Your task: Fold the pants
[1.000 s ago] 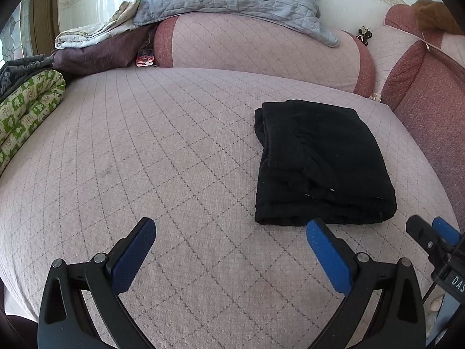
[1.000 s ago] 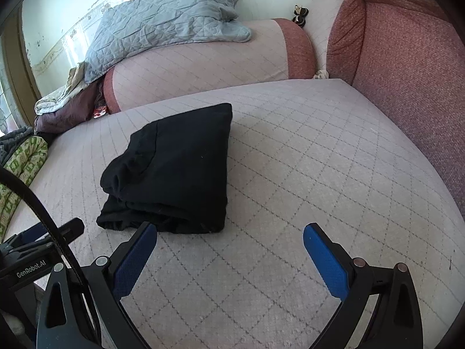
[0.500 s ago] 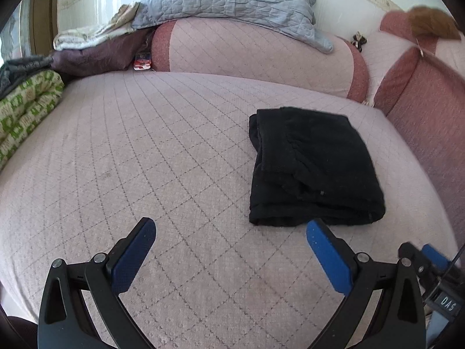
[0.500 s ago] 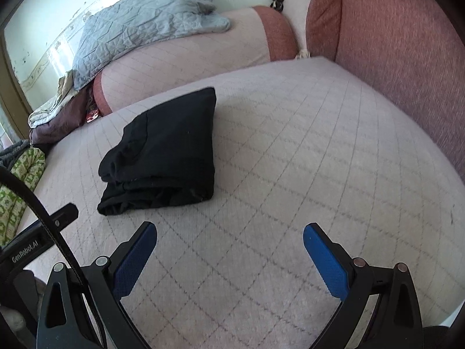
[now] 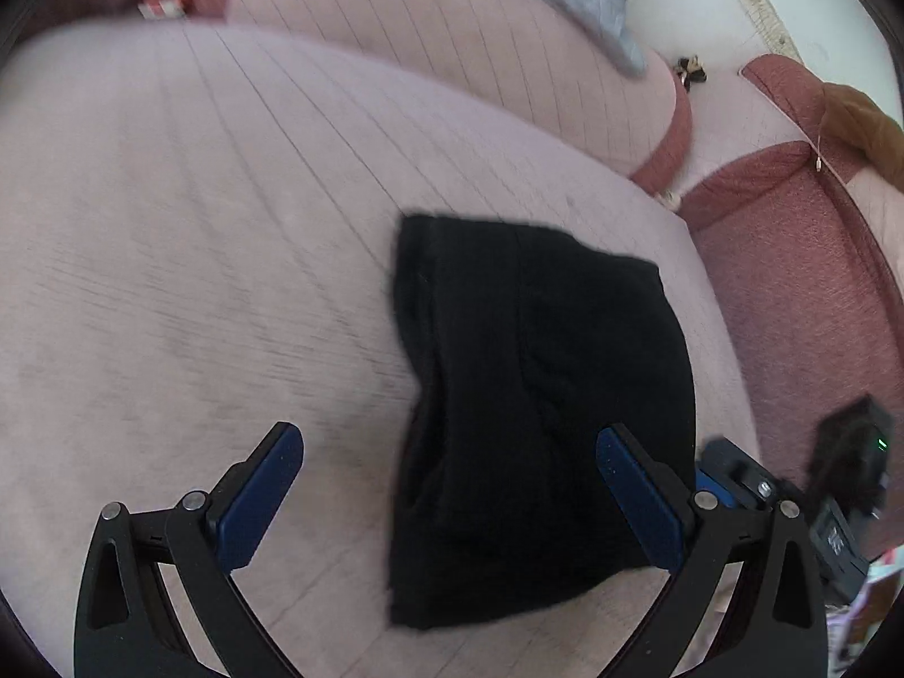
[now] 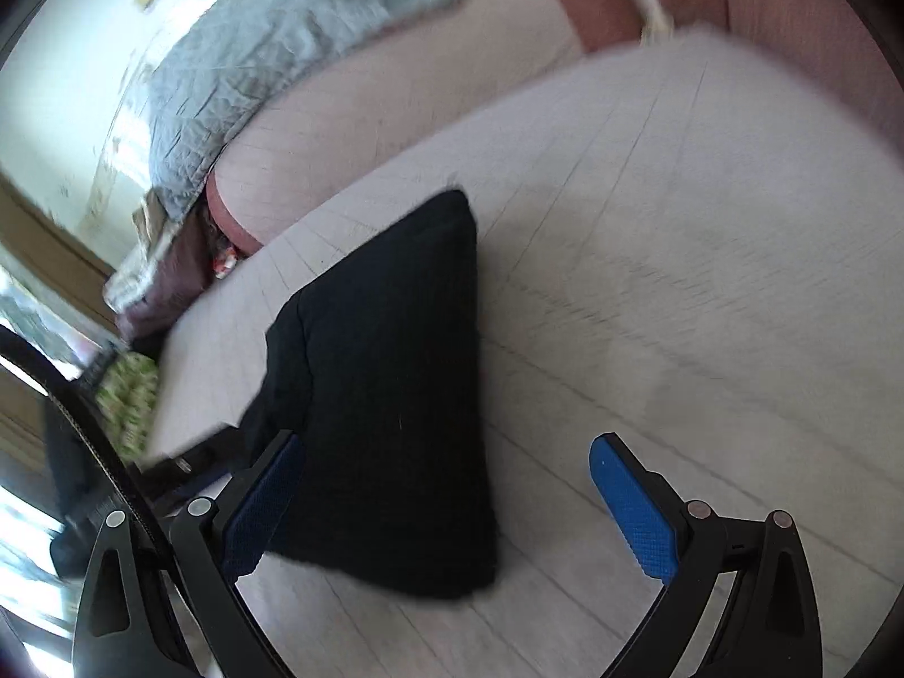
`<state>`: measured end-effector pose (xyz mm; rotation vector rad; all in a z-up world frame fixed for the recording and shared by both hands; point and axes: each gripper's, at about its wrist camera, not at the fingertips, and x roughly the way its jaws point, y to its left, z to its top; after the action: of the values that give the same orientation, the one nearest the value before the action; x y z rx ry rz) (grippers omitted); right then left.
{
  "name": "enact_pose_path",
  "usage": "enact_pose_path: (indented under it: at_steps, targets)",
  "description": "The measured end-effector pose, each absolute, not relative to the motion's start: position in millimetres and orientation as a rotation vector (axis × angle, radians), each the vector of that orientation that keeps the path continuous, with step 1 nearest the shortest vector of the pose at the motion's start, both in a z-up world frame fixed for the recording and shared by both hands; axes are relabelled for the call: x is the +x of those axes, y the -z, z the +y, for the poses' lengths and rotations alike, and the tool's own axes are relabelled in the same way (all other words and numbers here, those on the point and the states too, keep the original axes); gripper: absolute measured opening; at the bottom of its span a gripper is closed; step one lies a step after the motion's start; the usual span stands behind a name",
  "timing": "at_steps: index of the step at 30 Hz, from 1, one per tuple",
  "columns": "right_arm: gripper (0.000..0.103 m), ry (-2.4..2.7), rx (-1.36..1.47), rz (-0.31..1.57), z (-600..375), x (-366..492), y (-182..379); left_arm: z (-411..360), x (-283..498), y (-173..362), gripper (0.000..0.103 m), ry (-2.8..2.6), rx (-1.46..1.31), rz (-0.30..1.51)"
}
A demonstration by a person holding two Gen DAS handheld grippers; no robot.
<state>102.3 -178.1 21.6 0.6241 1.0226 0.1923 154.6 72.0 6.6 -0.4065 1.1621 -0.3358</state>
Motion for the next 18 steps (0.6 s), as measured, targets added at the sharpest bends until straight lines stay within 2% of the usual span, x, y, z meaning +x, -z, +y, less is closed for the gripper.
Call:
enact_pose_path:
  at_steps: [3,4,5,6,7,8,10,15,17,18]
  targets:
    - [0.101,-0.253,0.677,1.045,-173,127,-6,57,162,-3,0.103,0.322,-0.365,1.143]
    - [0.1,-0.277,0.659,1.04,-169,134,-6,51,164,-3,0.096,0.331,-0.354,1.142]
    - [0.095,-0.31,0.654,1.039,-165,141,-6,46,167,-4,0.066,0.349,-0.362,1.149]
    - [0.073,-0.353,0.676,1.051,-163,148,-4,42,169,-4,0.058,0.368,-0.377,1.17]
    - [0.055,-0.369,0.694,1.073,-161,153,-1,40,172,-4,0.056,0.357,-0.384,1.183]
    - [0.049,-0.364,0.69,1.071,-161,154,-2,39,174,-6,0.049,0.355,-0.393,1.18]
    - [0.04,-0.374,0.685,1.059,-162,154,-7,37,178,-13,0.045,0.364,-0.401,1.175]
    - [0.04,-0.345,0.652,0.98,-170,157,-29,37,198,-12,0.044,0.371,-0.464,1.179]
    - [0.05,-0.286,0.632,0.99,-175,160,-24,33,205,-1,0.047,0.325,-0.434,1.219]
    - [0.06,-0.249,0.618,1.007,-178,161,-19,33,204,0,0.047,0.342,-0.444,1.219]
